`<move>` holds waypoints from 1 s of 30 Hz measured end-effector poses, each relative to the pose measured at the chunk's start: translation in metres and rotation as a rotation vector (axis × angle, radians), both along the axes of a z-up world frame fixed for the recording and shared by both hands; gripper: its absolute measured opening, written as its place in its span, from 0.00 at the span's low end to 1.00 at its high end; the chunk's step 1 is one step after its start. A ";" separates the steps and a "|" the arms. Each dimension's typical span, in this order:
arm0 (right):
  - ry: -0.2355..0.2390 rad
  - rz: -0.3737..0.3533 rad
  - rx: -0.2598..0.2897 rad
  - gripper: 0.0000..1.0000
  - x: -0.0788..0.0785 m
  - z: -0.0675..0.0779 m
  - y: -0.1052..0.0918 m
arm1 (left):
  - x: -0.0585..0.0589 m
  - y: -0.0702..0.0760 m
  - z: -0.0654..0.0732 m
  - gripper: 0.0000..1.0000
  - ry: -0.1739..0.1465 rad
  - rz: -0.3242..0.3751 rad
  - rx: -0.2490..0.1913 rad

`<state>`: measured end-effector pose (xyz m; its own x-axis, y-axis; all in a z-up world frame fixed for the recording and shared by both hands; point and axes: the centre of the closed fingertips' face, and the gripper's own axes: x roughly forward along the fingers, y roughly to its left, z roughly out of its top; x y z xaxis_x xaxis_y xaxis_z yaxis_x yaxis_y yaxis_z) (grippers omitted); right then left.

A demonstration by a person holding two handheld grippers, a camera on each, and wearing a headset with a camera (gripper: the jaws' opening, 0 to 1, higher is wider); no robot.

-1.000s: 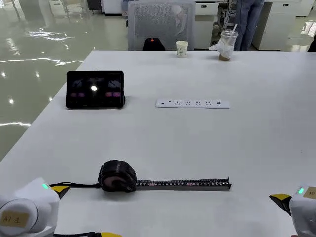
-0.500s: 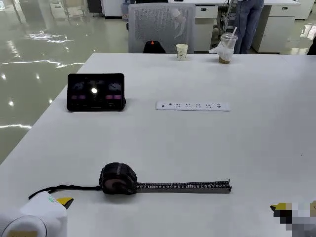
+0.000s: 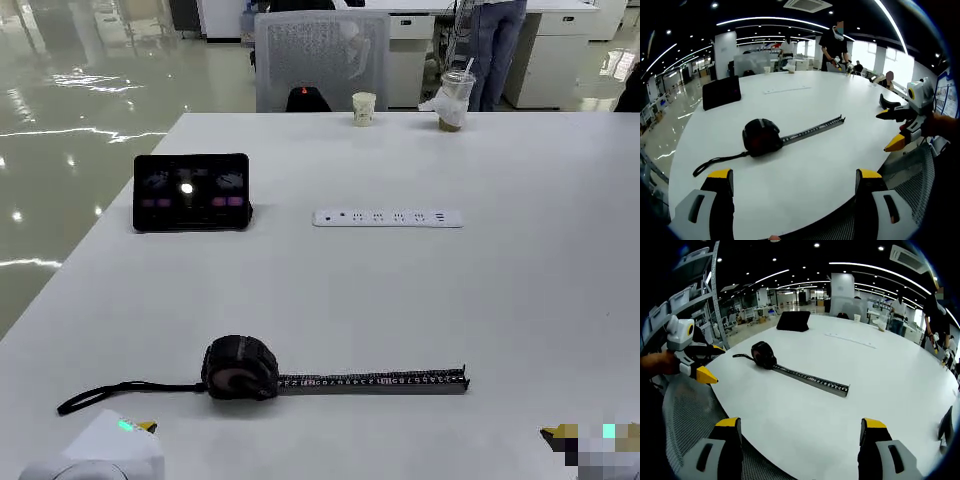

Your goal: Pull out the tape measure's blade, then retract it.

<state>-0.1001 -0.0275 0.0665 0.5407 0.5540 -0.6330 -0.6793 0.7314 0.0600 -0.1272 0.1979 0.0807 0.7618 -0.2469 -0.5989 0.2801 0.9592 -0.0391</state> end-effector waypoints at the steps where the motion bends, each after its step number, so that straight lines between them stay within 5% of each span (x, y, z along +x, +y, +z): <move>1: 0.000 0.000 0.000 0.99 -0.001 0.000 0.001 | 0.000 0.001 0.000 0.99 0.001 0.007 0.006; 16: -0.003 -0.002 -0.019 0.99 -0.005 0.000 0.003 | 0.001 -0.001 0.002 0.99 0.001 0.030 0.014; 30: 0.015 0.082 -0.045 0.99 -0.008 -0.008 0.004 | 0.009 -0.005 0.002 0.99 -0.006 0.053 0.009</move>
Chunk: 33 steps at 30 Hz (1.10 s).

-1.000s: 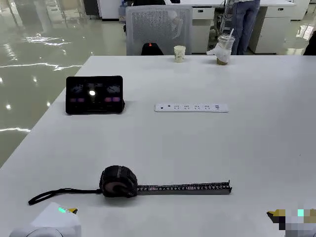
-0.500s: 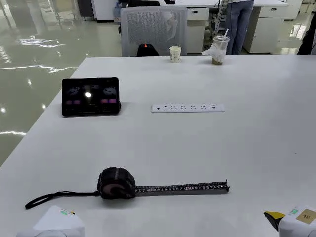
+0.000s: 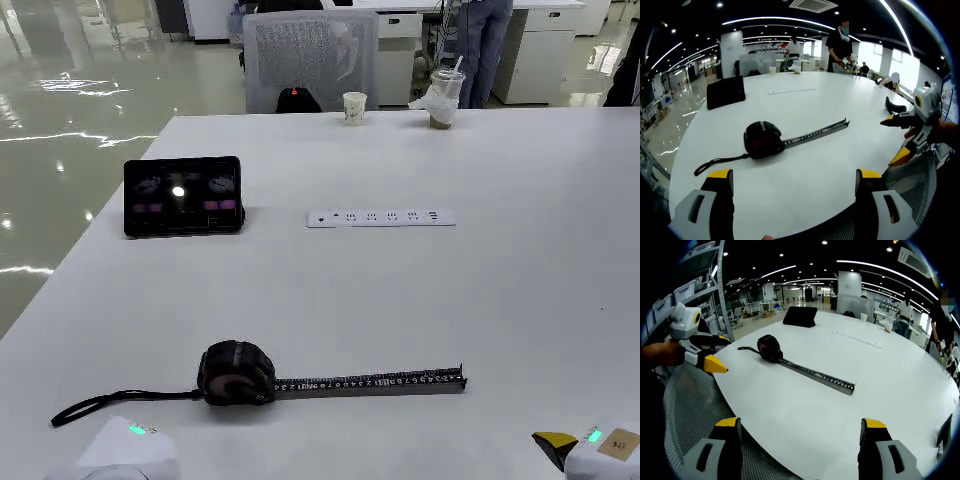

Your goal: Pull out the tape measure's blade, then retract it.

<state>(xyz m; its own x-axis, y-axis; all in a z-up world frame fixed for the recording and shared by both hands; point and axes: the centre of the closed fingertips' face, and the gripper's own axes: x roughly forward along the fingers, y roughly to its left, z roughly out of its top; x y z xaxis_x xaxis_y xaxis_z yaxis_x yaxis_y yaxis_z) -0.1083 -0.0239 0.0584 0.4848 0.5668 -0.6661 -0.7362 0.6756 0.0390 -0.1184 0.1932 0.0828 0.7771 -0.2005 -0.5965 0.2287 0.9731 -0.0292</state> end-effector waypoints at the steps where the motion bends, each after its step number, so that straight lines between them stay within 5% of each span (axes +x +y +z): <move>1: 0.002 0.012 -0.002 0.99 0.000 -0.001 0.000 | 0.001 0.000 0.000 0.99 -0.001 0.002 0.003; 20: 0.033 0.226 -0.049 0.93 0.010 -0.011 -0.013 | 0.024 0.002 -0.009 0.99 0.020 0.075 0.004; 33: 0.045 0.321 -0.095 0.91 0.031 -0.019 -0.022 | 0.046 0.011 -0.012 0.99 0.017 0.124 0.008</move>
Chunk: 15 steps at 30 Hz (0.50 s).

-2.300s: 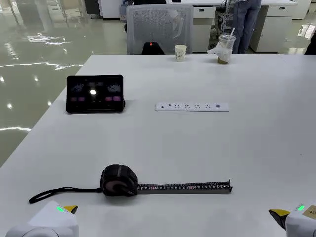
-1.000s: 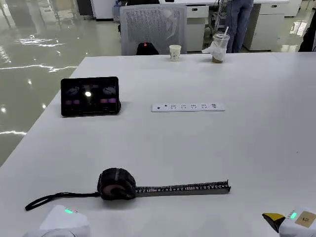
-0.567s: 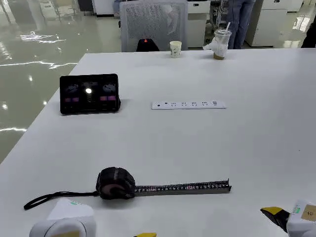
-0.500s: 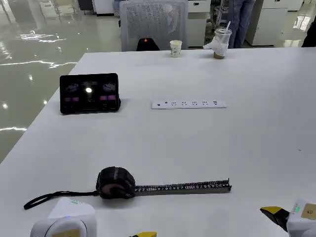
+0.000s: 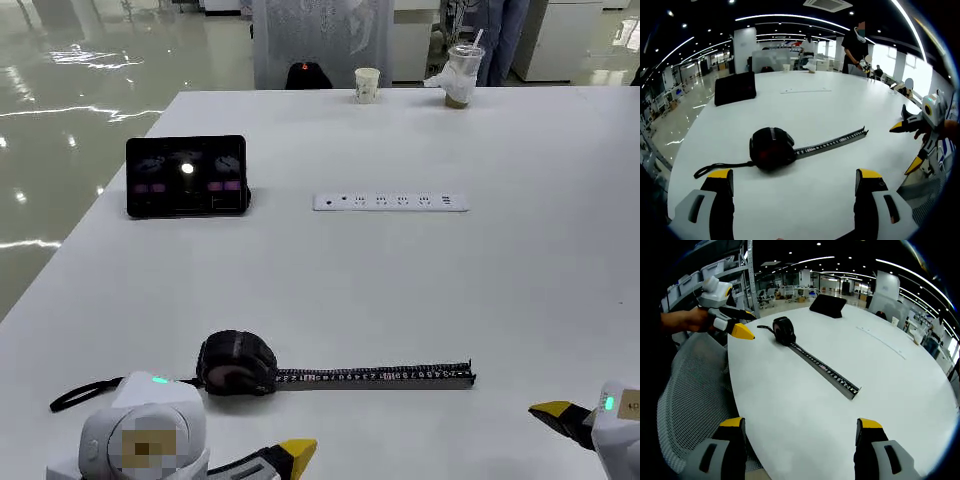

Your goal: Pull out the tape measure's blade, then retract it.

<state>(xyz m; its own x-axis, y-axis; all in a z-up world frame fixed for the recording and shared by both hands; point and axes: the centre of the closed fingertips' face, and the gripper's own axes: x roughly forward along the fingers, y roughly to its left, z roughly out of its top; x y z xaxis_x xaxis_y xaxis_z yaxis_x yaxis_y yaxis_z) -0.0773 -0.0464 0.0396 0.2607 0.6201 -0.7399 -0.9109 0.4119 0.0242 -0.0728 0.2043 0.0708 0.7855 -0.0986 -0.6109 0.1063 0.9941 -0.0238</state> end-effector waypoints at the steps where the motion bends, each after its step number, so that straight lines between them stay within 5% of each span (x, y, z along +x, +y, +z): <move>1: -0.005 0.012 -0.004 0.90 0.002 0.000 0.000 | 0.001 0.000 0.000 0.99 0.001 0.002 0.000; 15: 0.009 0.108 -0.054 0.85 0.030 -0.011 -0.008 | 0.020 0.009 -0.013 0.98 0.026 0.030 -0.004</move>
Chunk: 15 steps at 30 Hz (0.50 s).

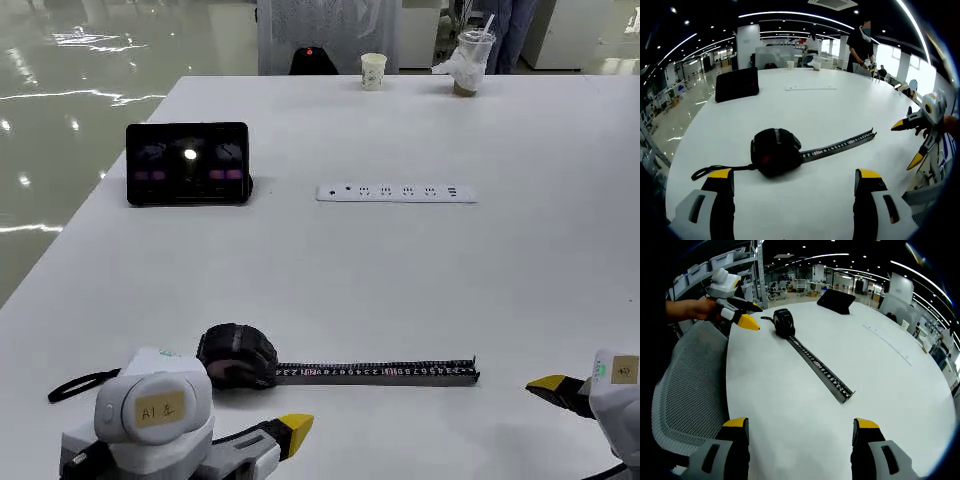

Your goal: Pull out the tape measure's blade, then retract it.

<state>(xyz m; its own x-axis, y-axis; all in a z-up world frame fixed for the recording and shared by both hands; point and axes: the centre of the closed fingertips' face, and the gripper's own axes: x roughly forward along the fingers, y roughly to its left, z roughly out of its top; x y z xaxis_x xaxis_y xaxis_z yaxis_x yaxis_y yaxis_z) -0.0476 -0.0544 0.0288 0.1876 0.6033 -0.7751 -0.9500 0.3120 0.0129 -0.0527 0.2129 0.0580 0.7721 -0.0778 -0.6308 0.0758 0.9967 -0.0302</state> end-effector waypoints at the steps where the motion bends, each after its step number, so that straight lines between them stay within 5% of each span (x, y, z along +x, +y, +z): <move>1: 0.001 0.006 -0.002 0.84 0.002 -0.001 0.000 | 0.001 0.000 0.000 0.97 0.002 0.000 -0.001; 15: -0.025 0.124 -0.033 0.73 0.033 -0.007 0.006 | 0.021 0.009 -0.004 0.94 0.015 0.030 -0.031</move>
<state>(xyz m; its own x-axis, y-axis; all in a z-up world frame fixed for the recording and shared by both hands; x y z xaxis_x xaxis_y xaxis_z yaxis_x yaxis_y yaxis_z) -0.0148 -0.0482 0.0221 0.1327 0.5971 -0.7911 -0.9812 0.1920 -0.0197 -0.0322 0.2220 0.0542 0.7651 -0.0743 -0.6396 0.0449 0.9971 -0.0621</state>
